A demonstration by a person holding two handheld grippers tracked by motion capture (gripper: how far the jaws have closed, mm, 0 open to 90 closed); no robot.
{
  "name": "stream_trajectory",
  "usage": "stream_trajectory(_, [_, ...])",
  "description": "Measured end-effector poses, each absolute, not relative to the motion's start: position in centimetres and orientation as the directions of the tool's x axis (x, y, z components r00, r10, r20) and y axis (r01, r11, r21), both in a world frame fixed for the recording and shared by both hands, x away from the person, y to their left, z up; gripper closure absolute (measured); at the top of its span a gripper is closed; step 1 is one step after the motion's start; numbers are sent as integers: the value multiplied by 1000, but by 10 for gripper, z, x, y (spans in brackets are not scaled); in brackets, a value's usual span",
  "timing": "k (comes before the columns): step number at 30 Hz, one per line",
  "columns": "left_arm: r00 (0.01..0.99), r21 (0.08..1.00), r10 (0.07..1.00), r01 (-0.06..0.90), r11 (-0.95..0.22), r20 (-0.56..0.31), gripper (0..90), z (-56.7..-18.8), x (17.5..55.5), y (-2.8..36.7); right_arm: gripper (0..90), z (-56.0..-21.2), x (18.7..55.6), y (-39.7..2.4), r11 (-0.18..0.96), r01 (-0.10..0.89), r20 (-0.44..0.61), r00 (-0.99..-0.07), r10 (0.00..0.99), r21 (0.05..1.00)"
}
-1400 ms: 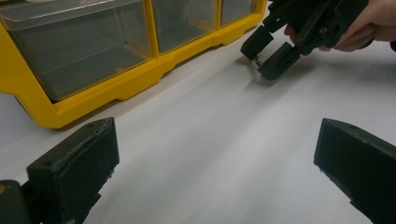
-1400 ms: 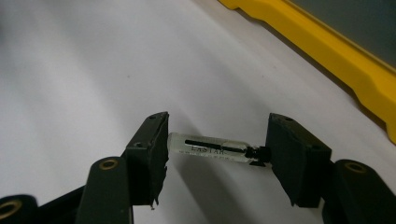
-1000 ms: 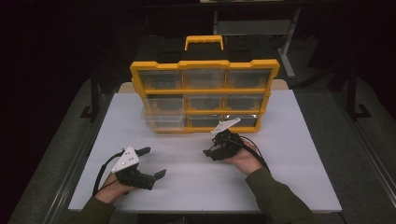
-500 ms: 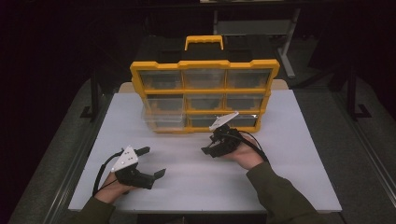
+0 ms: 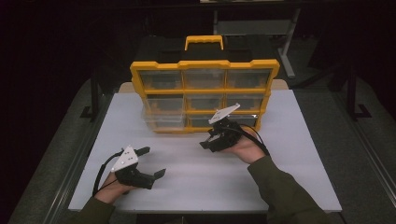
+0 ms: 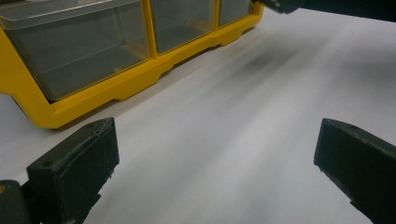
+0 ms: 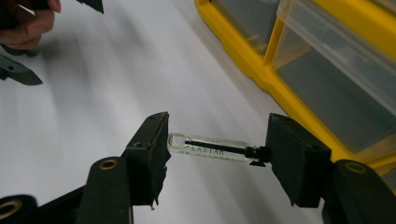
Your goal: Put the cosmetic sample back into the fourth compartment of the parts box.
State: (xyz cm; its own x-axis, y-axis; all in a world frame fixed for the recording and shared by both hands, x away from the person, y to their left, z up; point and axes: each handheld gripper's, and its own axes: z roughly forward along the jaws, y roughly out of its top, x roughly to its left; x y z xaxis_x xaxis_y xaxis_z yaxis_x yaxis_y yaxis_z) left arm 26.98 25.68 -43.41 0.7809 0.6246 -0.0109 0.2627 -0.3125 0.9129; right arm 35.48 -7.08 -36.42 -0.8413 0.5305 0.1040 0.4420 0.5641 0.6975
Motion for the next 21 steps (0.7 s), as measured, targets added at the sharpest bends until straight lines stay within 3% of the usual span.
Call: stream_trajectory(21, [778,914,628,264,-307,-14,0,-435,270,256,394,-319,366,-72,535,401,117,-865,487,743])
